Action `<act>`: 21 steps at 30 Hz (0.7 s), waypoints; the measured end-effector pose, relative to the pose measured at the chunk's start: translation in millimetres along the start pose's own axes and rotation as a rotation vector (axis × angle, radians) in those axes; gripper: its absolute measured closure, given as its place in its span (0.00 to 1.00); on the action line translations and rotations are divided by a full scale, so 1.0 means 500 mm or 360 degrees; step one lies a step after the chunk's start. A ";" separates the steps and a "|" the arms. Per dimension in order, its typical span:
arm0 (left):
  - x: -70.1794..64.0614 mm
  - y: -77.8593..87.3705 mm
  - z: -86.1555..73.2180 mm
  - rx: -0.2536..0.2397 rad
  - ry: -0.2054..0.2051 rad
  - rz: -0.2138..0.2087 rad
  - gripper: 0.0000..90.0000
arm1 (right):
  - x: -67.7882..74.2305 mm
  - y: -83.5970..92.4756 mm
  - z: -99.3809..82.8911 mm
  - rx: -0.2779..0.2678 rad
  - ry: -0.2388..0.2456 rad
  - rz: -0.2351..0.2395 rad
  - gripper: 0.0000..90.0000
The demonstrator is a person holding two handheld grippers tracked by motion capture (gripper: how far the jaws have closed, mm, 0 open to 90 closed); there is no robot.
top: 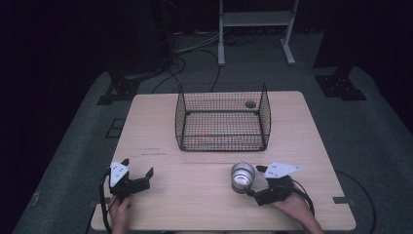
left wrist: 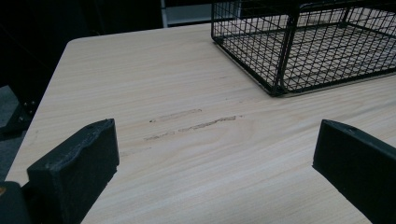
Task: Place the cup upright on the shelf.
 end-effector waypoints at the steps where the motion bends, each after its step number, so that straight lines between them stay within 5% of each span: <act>1: 0.000 0.000 0.000 0.0000 0.0000 0.0000 0.00 | 0.000 0.000 0.000 0.0000 0.0000 0.0000 0.10; 21: 0.000 0.000 0.000 -0.0002 -0.0004 -0.0002 0.00 | 0.002 -0.051 0.027 0.0071 0.0050 0.0054 0.10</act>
Point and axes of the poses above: each handheld gripper's, and its own axes: y roughly backward along the jaws, z roughly out of its top, x roughly to its left, the point moved 2 cm from there along -y, roughly forward along the jaws, and after that the axes turned 1 degree about -x, right-handed, at the moved point
